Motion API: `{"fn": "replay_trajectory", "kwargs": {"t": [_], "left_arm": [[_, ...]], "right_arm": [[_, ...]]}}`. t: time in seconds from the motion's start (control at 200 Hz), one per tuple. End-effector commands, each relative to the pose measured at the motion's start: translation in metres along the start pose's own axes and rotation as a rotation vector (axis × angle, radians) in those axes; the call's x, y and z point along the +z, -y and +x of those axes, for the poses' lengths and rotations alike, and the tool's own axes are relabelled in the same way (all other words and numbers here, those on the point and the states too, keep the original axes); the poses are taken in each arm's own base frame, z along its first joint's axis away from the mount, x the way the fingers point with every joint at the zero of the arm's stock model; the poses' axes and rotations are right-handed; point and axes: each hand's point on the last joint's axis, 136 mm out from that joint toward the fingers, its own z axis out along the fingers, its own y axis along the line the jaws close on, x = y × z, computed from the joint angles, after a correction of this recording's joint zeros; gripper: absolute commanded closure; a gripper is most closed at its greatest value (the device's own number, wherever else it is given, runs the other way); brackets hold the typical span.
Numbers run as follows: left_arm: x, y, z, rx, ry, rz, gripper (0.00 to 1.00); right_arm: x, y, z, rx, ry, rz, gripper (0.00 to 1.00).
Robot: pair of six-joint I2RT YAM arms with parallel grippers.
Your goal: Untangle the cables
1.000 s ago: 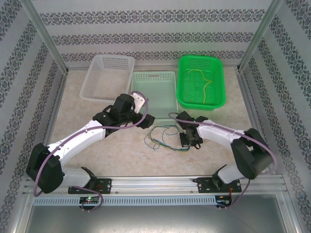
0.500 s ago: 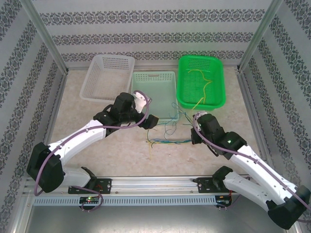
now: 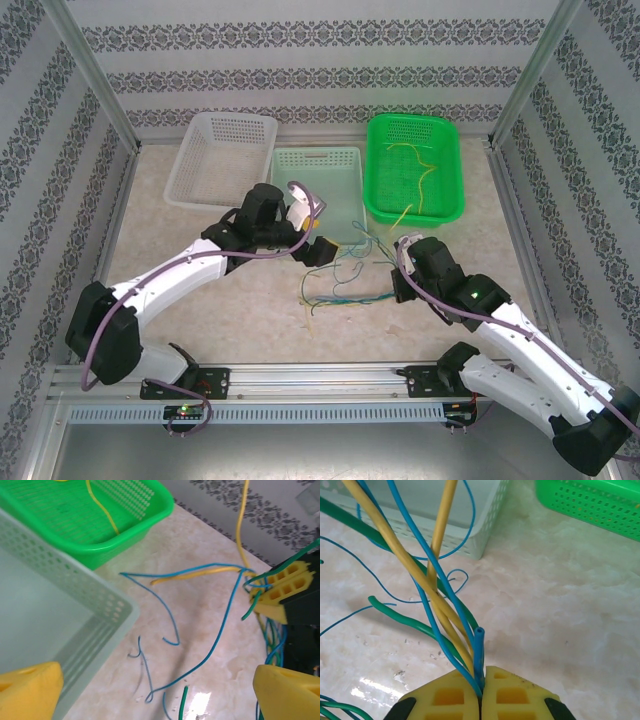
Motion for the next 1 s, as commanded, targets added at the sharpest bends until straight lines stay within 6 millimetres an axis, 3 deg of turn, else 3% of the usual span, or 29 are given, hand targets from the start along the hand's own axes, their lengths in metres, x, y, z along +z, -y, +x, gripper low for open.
{"fn": "replay_trajectory", "kwargs": {"t": [0.0,0.16,0.32,0.46,0.585,0.814,0.994], "left_arm": [[0.01,0.029,-0.007,0.063,0.004,0.134,0.04],[0.017,0.029,0.002,0.027,-0.031,0.125,0.08],[0.016,0.044,0.004,0.091,-0.028,0.147,0.07],[0.029,0.067,0.021,0.124,-0.118,0.24,0.09],[0.048,0.074,0.042,0.1,-0.172,0.291,0.15],[0.091,0.045,0.094,-0.035,-0.33,0.206,0.32],[0.099,0.03,0.126,-0.071,-0.42,0.122,0.44]], "right_arm": [[-0.004,-0.013,-0.003,-0.027,0.008,-0.066,1.0],[-0.006,0.011,0.004,0.129,0.004,0.068,1.0],[-0.012,0.026,0.02,0.266,0.052,0.114,1.0],[-0.021,0.038,0.023,0.394,0.14,0.131,1.0],[-0.023,0.04,0.029,0.453,0.168,0.115,1.0],[-0.027,0.053,0.045,0.616,0.215,0.131,1.0],[-0.027,0.072,0.05,0.868,0.345,0.158,1.0]]}}
